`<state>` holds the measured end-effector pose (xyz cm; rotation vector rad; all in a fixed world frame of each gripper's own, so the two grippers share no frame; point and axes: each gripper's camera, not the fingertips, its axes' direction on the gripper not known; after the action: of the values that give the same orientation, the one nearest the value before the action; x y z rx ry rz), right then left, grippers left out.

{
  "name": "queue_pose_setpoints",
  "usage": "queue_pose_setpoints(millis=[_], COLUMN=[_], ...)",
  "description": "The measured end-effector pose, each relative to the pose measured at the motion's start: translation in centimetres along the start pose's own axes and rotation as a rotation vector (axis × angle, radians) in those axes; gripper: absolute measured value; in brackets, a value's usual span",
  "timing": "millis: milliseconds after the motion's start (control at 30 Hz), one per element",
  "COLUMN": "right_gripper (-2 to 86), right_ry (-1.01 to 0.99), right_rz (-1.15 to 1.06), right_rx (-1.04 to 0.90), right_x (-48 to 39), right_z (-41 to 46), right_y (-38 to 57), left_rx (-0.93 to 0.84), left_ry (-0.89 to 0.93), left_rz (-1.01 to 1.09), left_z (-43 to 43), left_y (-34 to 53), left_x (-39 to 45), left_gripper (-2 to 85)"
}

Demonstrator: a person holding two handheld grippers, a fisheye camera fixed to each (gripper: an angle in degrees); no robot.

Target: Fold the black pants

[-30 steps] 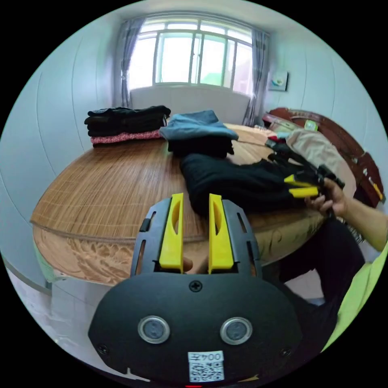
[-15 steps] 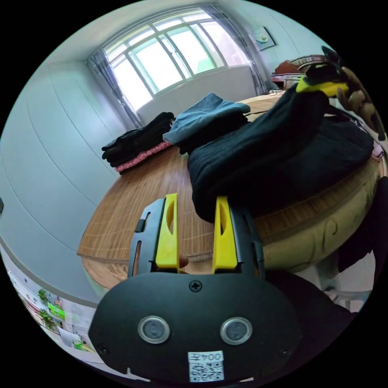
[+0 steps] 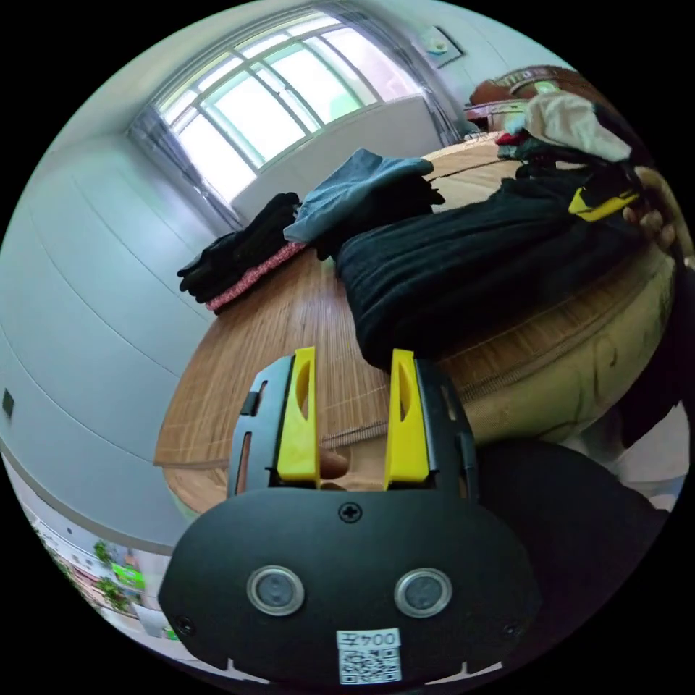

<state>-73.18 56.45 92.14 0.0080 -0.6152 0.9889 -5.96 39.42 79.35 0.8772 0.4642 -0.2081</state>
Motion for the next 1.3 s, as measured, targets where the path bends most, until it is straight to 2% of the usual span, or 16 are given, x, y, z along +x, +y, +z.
queue_pose_setpoints(millis=[100,167,267,333,400,433,533,633,667,733,767,900,1000,1133,1300], right_gripper=[5.5,3.9,3.2,3.6,3.6,4.2,8.3,8.0,7.7,7.8,8.5,11.7,13.4,13.5,5.2], right_ry=[-0.004,0.006,0.048,0.074,0.141,0.114,0.031,-0.043,-0.137,-0.272,-0.31,-0.266,-0.264,-0.195,-0.083], right_rz=[-0.091,-0.154,-0.267,-0.283,-0.234,-0.217,-0.167,-0.159,-0.169,-0.24,-0.288,-0.36,-0.377,-0.391,-0.444], right_rx=[0.096,0.123,0.126,0.079,-0.052,-0.039,-0.019,0.099,0.106,0.02,-0.085,-0.452,-0.645,-0.79,-0.929], right_x=[-2.3,-4.3,-8.1,-9.1,-8.3,-8.0,-7.7,-8.4,-9.2,-11.3,-13.1,-18.1,-20.7,-22.9,-25.3], right_z=[-1.3,-1.0,1.4,3.8,7.4,7.3,4.9,1.7,1.4,2.8,5.0,14.3,19.7,24.0,27.6], right_y=[-0.2,-1.1,-2.9,-4.2,-5.4,-5.5,-7.1,-10.2,-12.2,-15.8,-18.2,-25.0,-27.8,-29.3,-29.2], left_rx=[0.085,0.219,0.302,0.263,0.096,-0.034,-0.01,-0.013,-0.011,-0.002,0.008,0.034,0.044,0.051,0.053], left_ry=[0.113,0.178,0.268,0.252,0.221,0.266,0.22,0.225,0.232,0.239,0.238,0.238,0.232,0.217,0.221], left_rz=[-0.17,-0.361,-0.464,-0.474,-0.402,-0.364,-0.337,-0.33,-0.333,-0.335,-0.334,-0.336,-0.333,-0.328,-0.331], left_z=[-2.0,-3.4,-2.0,0.8,5.6,9.3,10.0,10.8,11.1,11.4,11.5,11.9,12.3,12.9,13.7], left_y=[1.4,1.1,-2.3,-4.0,-4.8,-4.0,-3.2,-2.8,-2.5,-2.1,-1.9,-1.1,-0.7,-0.2,0.2], left_x=[-4.2,-7.1,-8.4,-7.7,-5.6,-3.9,-3.6,-4.1,-4.4,-4.9,-5.1,-5.6,-6.0,-6.3,-7.1], left_gripper=[8.9,4.0,1.4,0.8,0.5,0.4,0.2,0.1,0.1,0.1,0.1,0.1,0.1,0.0,0.0])
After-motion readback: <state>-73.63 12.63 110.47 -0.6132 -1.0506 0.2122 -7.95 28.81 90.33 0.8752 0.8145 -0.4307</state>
